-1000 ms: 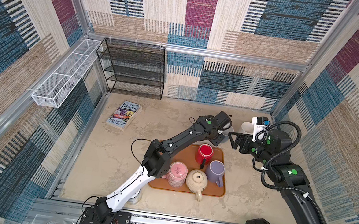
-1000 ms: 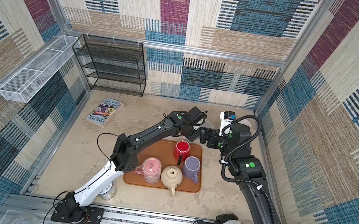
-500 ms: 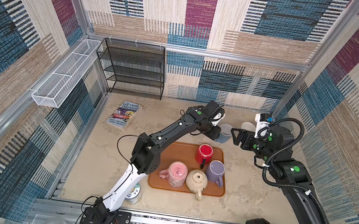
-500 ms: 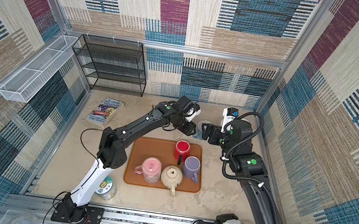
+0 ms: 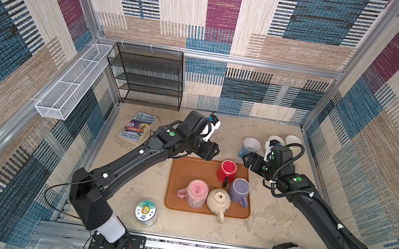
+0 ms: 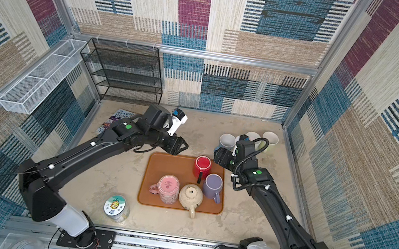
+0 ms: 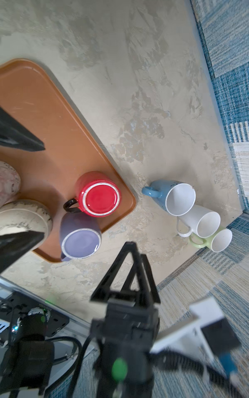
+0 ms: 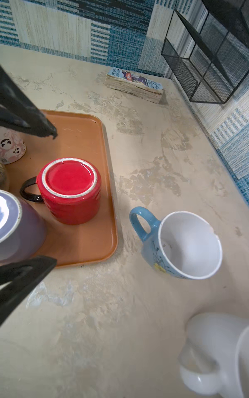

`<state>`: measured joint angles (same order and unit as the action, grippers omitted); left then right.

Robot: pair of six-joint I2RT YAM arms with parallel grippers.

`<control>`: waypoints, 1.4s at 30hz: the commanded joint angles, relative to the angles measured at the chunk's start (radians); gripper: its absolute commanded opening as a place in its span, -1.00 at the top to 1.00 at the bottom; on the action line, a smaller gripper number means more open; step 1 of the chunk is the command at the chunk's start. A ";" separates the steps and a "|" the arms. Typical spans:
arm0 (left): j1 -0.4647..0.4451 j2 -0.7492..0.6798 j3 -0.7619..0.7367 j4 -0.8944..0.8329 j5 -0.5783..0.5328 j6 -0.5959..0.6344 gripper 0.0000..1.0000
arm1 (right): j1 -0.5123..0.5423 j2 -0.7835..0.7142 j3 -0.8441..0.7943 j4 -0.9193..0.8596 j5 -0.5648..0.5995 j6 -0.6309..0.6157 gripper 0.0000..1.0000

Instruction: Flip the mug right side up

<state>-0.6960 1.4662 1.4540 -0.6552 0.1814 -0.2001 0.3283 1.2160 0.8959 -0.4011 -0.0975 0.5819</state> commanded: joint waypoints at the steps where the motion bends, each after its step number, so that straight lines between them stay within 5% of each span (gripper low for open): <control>1: 0.006 -0.118 -0.097 0.014 -0.033 -0.016 -0.28 | 0.014 0.065 0.007 0.091 0.037 0.074 -0.69; 15: 0.026 -0.595 -0.417 -0.123 -0.112 0.033 -0.33 | 0.044 0.343 0.129 0.113 0.225 0.206 -0.69; 29: 0.008 -0.675 -0.553 -0.088 -0.094 0.054 -0.33 | 0.051 0.507 0.267 0.010 0.361 0.233 -0.67; 42: -0.019 -0.667 -0.558 -0.094 -0.119 0.062 -0.33 | 0.052 0.568 0.336 -0.076 0.396 0.104 -0.56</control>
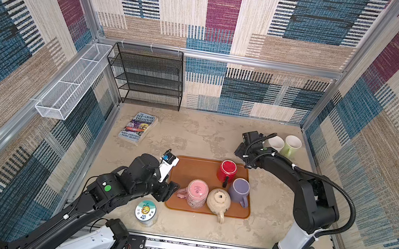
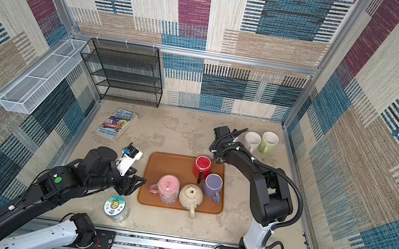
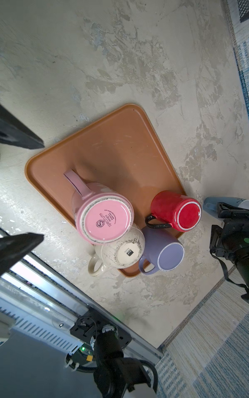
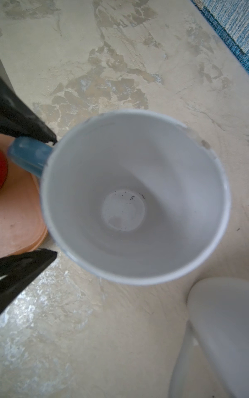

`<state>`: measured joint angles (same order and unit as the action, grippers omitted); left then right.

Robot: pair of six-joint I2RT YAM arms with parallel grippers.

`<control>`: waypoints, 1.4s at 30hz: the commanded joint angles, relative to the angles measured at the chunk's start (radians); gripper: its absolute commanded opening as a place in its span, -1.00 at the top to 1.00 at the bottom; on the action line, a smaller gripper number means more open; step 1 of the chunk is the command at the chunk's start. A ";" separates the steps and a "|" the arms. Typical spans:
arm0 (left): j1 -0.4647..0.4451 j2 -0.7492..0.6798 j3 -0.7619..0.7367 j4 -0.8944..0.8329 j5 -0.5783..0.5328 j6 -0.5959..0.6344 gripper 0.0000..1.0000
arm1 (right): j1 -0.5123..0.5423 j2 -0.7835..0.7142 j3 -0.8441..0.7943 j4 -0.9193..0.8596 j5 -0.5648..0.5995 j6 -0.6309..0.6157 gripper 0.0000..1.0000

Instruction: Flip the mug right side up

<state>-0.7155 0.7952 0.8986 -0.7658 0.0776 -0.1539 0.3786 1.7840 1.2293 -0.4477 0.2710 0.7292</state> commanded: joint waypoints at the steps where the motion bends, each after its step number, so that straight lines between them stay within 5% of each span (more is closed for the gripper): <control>1: -0.001 0.007 -0.002 0.016 -0.017 0.016 -0.33 | 0.001 -0.001 0.002 -0.031 0.030 -0.050 -0.55; 12: 0.001 0.030 -0.001 0.015 -0.012 0.013 -0.33 | 0.000 -0.022 -0.002 -0.067 0.059 -0.132 -0.37; 42: 0.014 0.075 0.002 0.011 -0.024 0.013 -0.34 | -0.014 0.080 0.125 -0.120 0.027 -0.293 0.68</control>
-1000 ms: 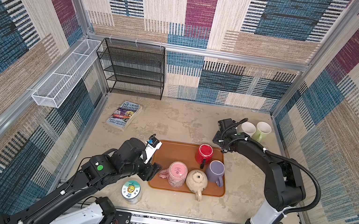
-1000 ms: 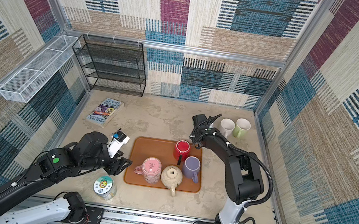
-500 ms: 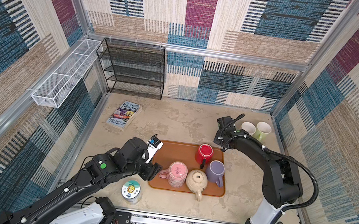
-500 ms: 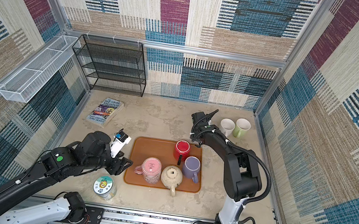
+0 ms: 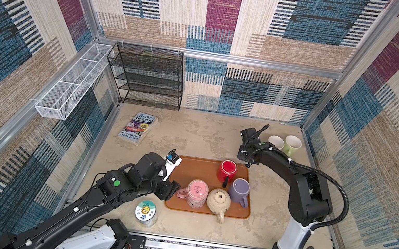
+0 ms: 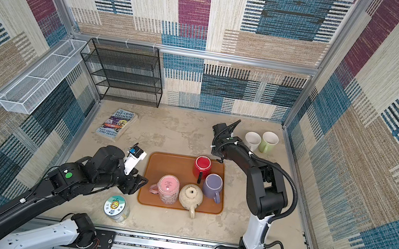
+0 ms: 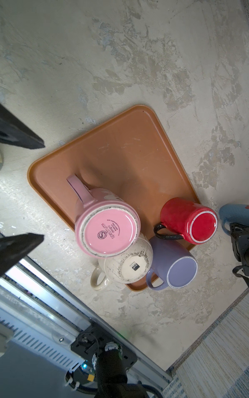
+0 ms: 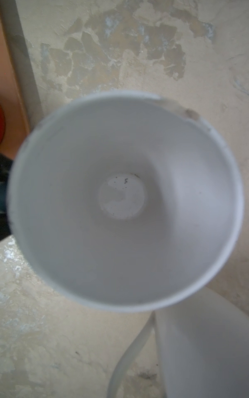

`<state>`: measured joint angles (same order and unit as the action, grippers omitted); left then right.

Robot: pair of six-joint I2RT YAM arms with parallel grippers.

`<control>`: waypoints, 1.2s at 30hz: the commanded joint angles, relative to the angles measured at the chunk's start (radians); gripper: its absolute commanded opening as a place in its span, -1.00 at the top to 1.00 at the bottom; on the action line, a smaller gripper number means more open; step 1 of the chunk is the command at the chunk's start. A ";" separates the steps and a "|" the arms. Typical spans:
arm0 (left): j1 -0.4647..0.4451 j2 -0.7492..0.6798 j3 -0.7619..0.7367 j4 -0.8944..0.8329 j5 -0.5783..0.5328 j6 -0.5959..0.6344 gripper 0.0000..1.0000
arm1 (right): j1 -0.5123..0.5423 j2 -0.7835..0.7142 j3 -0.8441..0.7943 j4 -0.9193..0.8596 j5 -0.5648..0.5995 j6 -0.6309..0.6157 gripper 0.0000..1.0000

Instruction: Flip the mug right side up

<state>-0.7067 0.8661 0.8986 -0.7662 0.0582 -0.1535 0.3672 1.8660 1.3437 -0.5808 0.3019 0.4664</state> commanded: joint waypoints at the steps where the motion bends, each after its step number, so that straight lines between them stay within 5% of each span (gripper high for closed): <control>1: 0.005 0.008 0.004 0.011 -0.003 0.012 -0.34 | -0.004 -0.004 0.010 0.015 -0.002 -0.038 0.70; 10: 0.008 0.018 0.005 0.013 0.002 0.008 -0.34 | -0.043 -0.020 -0.012 0.037 -0.002 -0.083 1.00; 21: 0.009 0.032 0.004 0.015 0.001 0.008 -0.34 | -0.149 -0.057 -0.015 0.125 -0.069 -0.244 1.00; 36: 0.010 0.056 0.005 0.013 -0.009 0.011 -0.34 | -0.163 0.021 0.036 0.116 -0.045 -0.331 1.00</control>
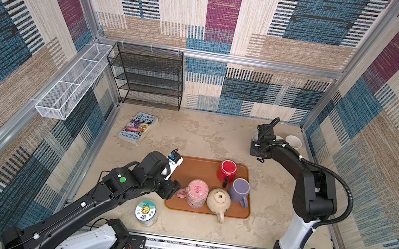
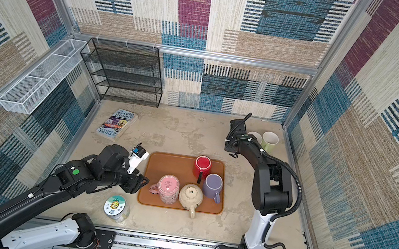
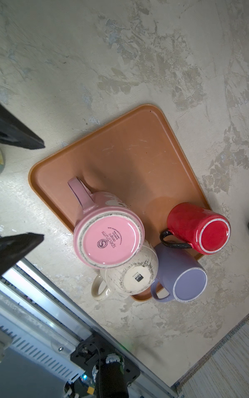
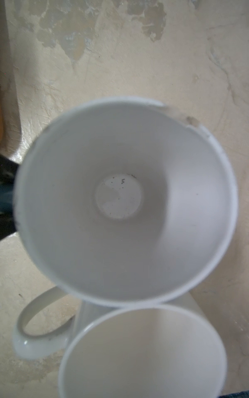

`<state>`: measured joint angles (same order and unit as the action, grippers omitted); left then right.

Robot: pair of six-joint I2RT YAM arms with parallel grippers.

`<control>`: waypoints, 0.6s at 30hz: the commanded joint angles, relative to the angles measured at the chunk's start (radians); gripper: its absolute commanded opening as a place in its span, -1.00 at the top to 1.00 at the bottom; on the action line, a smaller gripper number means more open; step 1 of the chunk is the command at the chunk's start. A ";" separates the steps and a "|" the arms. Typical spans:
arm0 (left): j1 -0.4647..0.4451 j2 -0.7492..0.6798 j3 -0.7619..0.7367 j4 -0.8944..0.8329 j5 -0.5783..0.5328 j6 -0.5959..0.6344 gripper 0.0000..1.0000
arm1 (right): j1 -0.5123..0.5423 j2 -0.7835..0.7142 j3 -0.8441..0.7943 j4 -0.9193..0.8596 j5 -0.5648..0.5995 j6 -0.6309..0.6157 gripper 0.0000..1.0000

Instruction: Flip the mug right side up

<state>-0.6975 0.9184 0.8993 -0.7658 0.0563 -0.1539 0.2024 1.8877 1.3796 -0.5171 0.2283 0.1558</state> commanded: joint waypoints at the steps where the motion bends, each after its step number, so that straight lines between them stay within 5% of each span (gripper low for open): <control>1: 0.001 0.006 0.004 0.014 -0.007 0.011 -0.34 | 0.002 -0.002 -0.003 0.053 0.036 -0.025 1.00; 8: 0.003 0.010 0.005 0.014 -0.003 0.011 -0.34 | 0.000 -0.012 -0.033 0.053 0.052 -0.039 0.74; 18: 0.007 0.015 0.005 0.012 -0.017 0.010 -0.34 | -0.001 -0.044 -0.062 0.045 0.035 -0.012 0.06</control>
<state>-0.6937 0.9298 0.8993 -0.7658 0.0555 -0.1539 0.2024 1.8626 1.3182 -0.4904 0.2623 0.1310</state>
